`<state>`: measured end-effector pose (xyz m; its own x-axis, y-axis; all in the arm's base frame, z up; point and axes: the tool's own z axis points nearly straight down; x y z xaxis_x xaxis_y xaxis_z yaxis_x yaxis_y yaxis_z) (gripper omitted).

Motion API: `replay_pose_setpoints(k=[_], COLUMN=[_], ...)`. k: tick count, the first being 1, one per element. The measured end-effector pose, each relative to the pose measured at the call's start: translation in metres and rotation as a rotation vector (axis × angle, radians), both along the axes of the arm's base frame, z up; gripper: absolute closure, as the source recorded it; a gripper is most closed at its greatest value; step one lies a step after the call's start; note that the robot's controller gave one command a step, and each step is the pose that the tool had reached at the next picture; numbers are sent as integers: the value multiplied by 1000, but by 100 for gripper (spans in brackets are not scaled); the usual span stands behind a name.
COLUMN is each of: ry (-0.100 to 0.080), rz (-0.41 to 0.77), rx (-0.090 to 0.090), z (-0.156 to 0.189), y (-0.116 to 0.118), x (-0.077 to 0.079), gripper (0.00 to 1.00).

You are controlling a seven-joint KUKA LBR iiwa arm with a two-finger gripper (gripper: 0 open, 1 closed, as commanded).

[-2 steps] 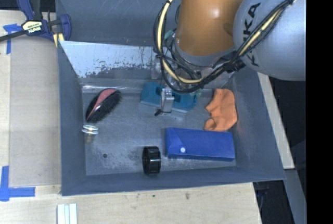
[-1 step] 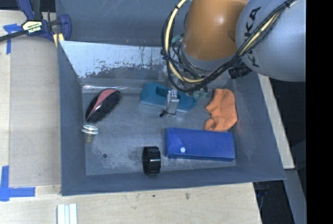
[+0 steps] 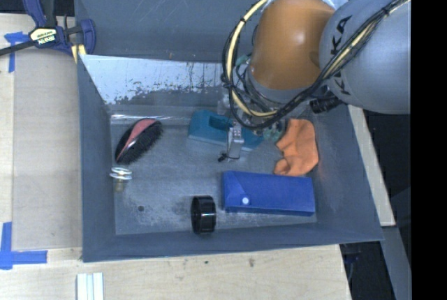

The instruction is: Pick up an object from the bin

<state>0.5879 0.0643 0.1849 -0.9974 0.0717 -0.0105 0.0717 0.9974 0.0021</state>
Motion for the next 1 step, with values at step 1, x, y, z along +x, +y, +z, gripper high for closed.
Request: replay_pose_setpoints(k=[1], ry=[11], rz=[-42], rx=[-2], z=[-21], y=[-9], x=[-13], gripper=[0])
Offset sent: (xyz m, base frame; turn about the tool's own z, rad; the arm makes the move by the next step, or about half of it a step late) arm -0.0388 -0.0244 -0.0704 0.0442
